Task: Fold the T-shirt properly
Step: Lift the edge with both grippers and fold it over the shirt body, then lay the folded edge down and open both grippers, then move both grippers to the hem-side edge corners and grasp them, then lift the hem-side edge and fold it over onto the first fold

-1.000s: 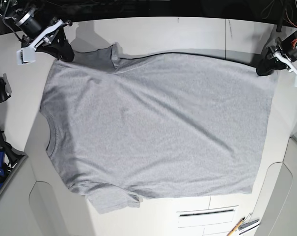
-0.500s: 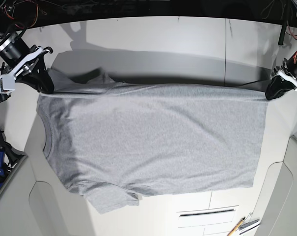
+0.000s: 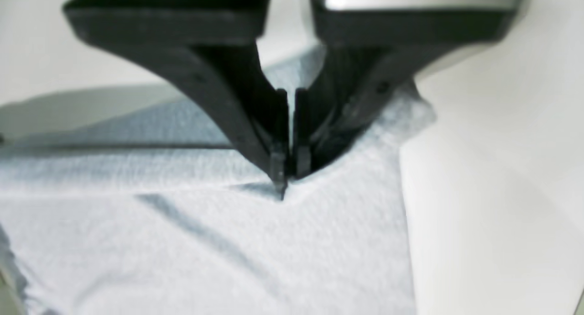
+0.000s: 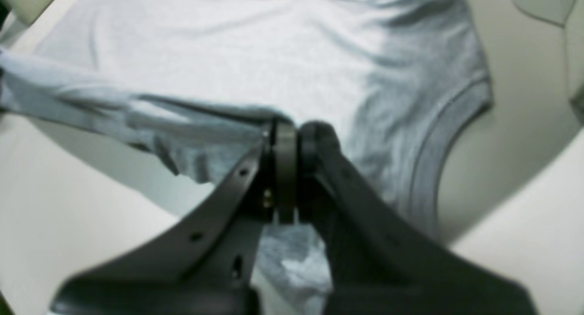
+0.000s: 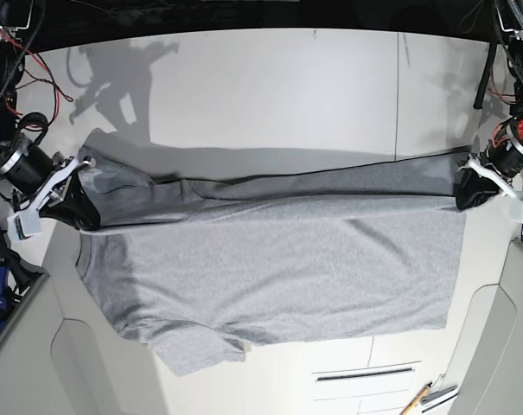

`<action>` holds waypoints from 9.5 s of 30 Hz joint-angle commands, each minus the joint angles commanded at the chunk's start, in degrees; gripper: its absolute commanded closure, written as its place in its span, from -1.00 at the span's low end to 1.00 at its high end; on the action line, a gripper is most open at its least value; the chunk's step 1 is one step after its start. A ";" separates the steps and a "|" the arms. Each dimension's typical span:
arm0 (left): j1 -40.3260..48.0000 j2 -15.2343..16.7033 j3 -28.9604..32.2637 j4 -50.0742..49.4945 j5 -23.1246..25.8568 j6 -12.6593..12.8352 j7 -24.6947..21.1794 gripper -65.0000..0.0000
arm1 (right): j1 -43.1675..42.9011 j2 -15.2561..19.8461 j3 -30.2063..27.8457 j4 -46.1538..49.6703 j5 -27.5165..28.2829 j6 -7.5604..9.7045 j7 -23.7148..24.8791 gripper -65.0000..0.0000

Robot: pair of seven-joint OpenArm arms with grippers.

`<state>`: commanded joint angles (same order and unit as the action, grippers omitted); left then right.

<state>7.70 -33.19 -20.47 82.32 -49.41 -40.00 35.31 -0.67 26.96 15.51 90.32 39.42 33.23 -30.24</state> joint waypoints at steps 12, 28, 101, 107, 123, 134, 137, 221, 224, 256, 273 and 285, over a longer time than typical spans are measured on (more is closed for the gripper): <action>-5.03 1.14 0.33 -9.44 1.73 0.00 -4.68 1.00 | 17.16 -1.01 -16.68 -17.07 -5.20 -0.44 0.26 1.00; -7.34 0.79 -1.40 -9.22 1.57 0.00 2.12 -0.16 | 18.25 -6.16 -11.08 -17.29 -5.53 -0.66 -3.50 -0.05; 1.99 -0.70 -7.67 -5.92 -3.50 0.00 15.50 1.00 | -0.04 -8.63 7.74 -11.50 8.59 0.66 -18.32 1.00; 5.07 -1.90 -7.67 -5.49 -5.38 0.00 16.22 1.00 | -2.08 -5.05 7.78 -11.50 12.31 1.14 -19.89 1.00; 17.07 -1.88 -7.74 3.67 -8.66 0.00 17.46 1.00 | -12.46 -1.88 8.20 -8.96 16.74 1.75 -21.22 1.00; 24.37 -1.90 -7.74 7.80 -8.66 0.00 17.81 1.00 | -19.58 0.00 11.13 0.85 16.79 1.73 -23.10 1.00; 26.77 -1.88 -7.74 10.58 -8.63 0.00 18.10 1.00 | -20.55 0.04 12.17 1.20 17.00 1.70 -23.71 1.00; -23.74 -2.54 2.58 -35.58 4.66 0.00 -0.74 -0.26 | 30.64 0.46 5.79 -56.94 -12.66 -1.51 9.44 -0.11; -23.71 -2.36 2.58 -36.94 4.63 0.00 -0.44 -0.26 | 30.69 0.11 5.77 -56.96 -12.68 -1.51 9.46 -0.12; -24.94 2.58 2.58 -36.96 1.20 0.00 1.33 -0.26 | 34.77 -6.21 -10.34 -56.96 -16.50 -0.17 12.66 -0.12; -29.18 3.32 7.39 -36.96 3.96 0.00 1.77 -0.17 | 34.77 -6.19 -10.34 -56.96 -16.96 -0.02 11.56 -0.11; -29.77 2.97 7.39 -36.83 4.22 0.00 1.84 1.00 | 34.77 -5.86 -10.34 -55.06 -20.13 0.00 8.90 1.00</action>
<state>-22.06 -30.22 -13.08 45.50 -45.19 -40.00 37.15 34.11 21.10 5.17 35.27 19.29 33.23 -21.34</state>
